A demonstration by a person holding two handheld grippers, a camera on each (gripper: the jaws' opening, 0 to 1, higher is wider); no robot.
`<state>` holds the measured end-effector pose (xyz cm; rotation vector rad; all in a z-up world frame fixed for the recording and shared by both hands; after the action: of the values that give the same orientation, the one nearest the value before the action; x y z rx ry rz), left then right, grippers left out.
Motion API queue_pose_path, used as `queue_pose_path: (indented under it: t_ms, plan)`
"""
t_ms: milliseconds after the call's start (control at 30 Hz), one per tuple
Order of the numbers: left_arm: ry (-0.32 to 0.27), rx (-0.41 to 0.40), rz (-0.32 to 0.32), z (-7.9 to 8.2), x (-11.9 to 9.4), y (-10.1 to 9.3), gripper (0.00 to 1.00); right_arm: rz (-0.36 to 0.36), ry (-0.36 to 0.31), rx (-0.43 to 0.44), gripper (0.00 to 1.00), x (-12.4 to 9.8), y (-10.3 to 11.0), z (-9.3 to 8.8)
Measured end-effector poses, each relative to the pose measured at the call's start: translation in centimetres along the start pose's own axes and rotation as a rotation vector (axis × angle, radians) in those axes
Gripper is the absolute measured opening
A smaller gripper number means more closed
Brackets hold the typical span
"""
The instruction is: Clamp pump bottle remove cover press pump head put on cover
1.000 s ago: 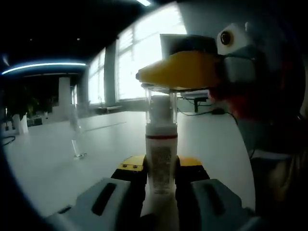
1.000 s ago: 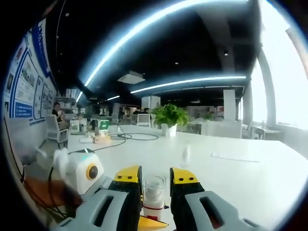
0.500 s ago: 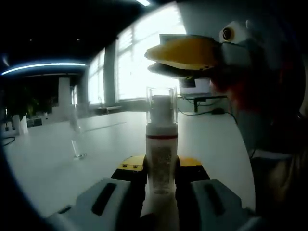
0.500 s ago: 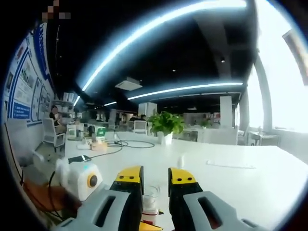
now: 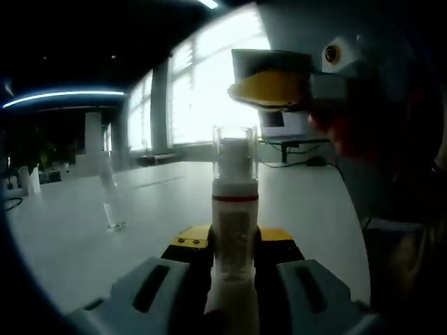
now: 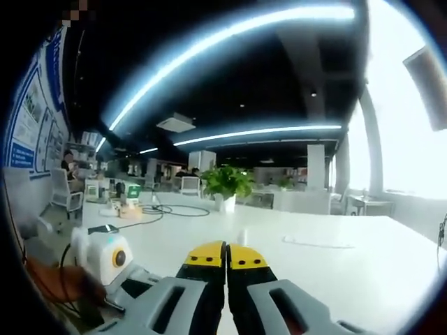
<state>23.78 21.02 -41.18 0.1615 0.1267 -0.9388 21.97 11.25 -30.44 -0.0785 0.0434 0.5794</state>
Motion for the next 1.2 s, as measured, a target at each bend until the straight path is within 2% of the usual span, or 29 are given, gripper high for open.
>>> queue_pose_path:
  t_ms: [333, 600, 767, 1200]
  plan:
    - [0.001, -0.006, -0.001, 0.0, 0.0, 0.1, 0.13, -0.037, 0.013, -0.007, 0.00, -0.7, -1.5, -0.8]
    - [0.004, -0.005, 0.011, 0.1, 0.0, 0.1, 0.13, -0.077, 0.037, 0.029, 0.00, -1.6, -3.2, -2.2]
    - [0.008, -0.011, -0.002, 0.1, 0.1, 0.1, 0.13, -0.073, 0.069, 0.029, 0.00, -2.0, -3.5, -3.2]
    - [0.005, -0.013, 0.022, 0.7, 0.0, 0.2, 0.13, -0.092, 0.045, 0.066, 0.00, -3.9, -5.0, -4.1]
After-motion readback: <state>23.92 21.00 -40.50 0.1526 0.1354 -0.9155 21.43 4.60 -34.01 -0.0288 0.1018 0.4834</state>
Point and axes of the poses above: the point that each gripper's makers call its tool centre point, and the gripper's own axes: x roughly forward along the fingers, y roughly to its left, z roughly out of its top, the point moved 6 cm from there along -x, roughly backward along the fingers, and after that the axes turned 7 degrees about y, right-handed, at the moved point
